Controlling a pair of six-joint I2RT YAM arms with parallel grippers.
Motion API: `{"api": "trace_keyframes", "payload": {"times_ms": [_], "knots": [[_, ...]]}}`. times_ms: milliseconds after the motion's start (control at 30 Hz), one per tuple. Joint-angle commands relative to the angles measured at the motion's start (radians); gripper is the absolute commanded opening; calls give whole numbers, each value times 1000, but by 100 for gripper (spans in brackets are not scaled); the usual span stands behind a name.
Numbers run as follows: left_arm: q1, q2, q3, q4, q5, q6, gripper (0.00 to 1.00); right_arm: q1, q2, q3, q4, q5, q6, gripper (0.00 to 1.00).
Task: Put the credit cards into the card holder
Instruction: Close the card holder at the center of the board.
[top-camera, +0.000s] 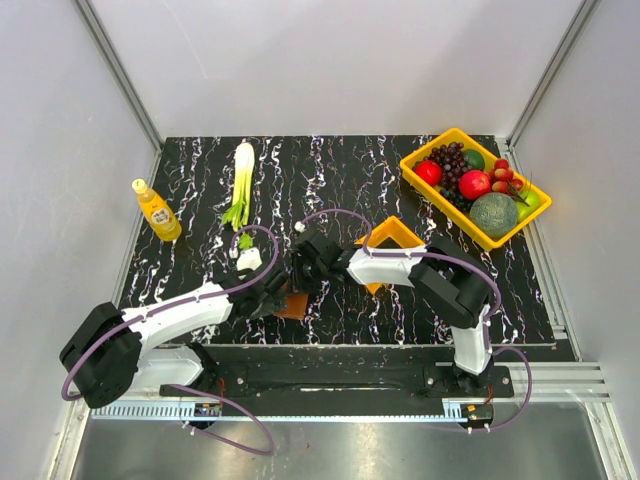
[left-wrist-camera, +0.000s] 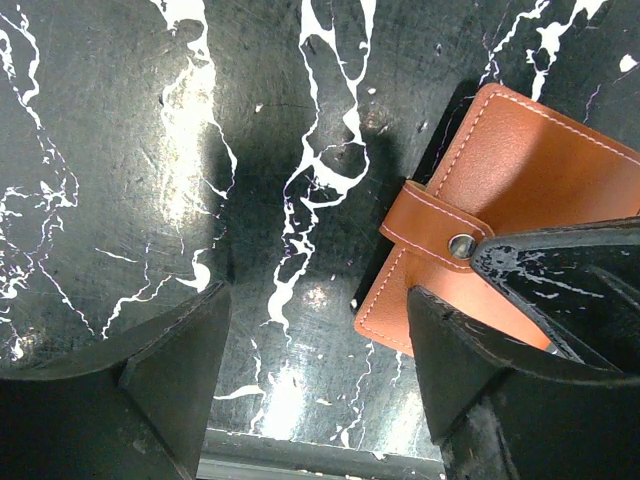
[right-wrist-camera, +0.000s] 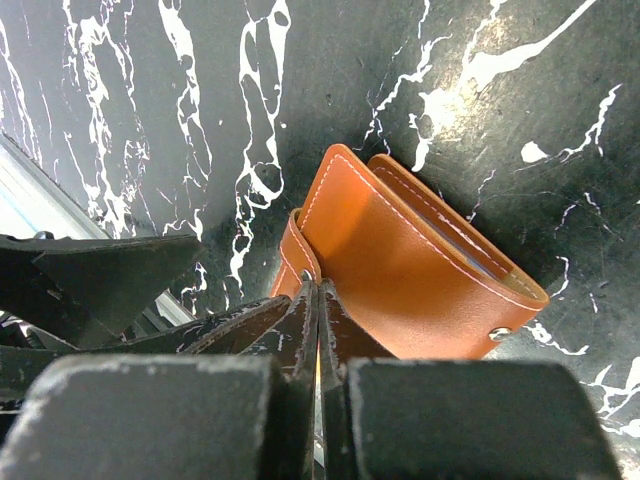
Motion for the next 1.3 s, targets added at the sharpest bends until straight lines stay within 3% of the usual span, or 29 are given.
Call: {"api": "trace_keyframes", "payload": {"times_ms": [0,100,700,1267], "knots": [[-1,7,-13,-48,-52,-5,74,-8,-63,-13,-10,30,-9,0],[-1,6,-13,-48,-49,-4,74,-8,-122,-44,20,54,6,0],[-1,13,-8,-45,-49,-1,73,-8,-5,-47,59,-19,40,0],[-1,20,-4,-45,-55,-1,73,-8,-106,-72,42,1,34,0]]}}
